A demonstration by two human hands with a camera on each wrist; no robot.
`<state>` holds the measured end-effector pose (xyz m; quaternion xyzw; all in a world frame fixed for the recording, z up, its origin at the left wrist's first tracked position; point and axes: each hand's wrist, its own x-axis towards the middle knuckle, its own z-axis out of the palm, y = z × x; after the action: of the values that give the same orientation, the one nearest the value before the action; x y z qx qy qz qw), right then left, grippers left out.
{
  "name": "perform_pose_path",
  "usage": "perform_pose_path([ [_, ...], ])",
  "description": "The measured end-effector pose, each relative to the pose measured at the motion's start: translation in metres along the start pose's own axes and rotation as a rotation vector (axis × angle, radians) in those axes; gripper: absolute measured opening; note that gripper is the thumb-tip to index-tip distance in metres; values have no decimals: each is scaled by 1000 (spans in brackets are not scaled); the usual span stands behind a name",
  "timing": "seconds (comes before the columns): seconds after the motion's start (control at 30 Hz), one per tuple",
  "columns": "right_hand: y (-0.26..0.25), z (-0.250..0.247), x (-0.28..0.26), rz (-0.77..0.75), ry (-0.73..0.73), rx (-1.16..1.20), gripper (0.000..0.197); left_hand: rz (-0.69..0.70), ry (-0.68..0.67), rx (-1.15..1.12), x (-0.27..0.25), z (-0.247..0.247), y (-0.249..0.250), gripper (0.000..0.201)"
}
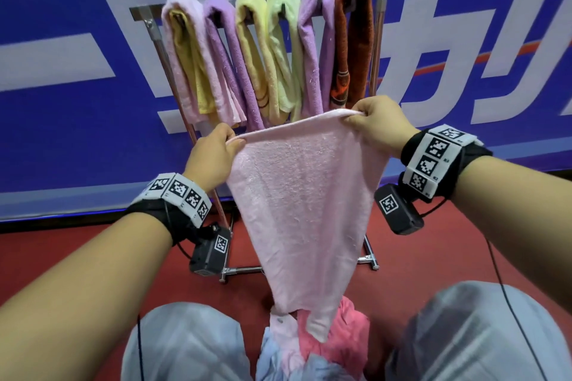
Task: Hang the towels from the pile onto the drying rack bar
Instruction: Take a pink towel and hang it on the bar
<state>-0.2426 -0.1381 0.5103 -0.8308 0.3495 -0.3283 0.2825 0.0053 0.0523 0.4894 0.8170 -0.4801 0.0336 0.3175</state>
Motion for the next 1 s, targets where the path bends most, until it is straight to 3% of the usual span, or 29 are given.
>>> perform_pose_path([
  [0.23,1,1,-5,15,-24,-100,14,38,-108,251,-2,4,-16,13],
  [0.43,10,2,-8,69,-18,-117,9,-60,-124,124,-7,9,-35,14],
  [0.67,12,3,-14,160,-52,-133,36,-132,-105,-21,-6,10,-29,20],
  [0.8,9,7,-17,269,-91,58,30,-172,-93,-134,-3,14,-23,23],
  [0.93,4,11,-19,504,-167,380,16,-197,-89,-301,-2,14,-14,27],
  [1.0,4,14,-19,518,-188,419,15,-199,-83,-343,-2,14,-9,26],
])
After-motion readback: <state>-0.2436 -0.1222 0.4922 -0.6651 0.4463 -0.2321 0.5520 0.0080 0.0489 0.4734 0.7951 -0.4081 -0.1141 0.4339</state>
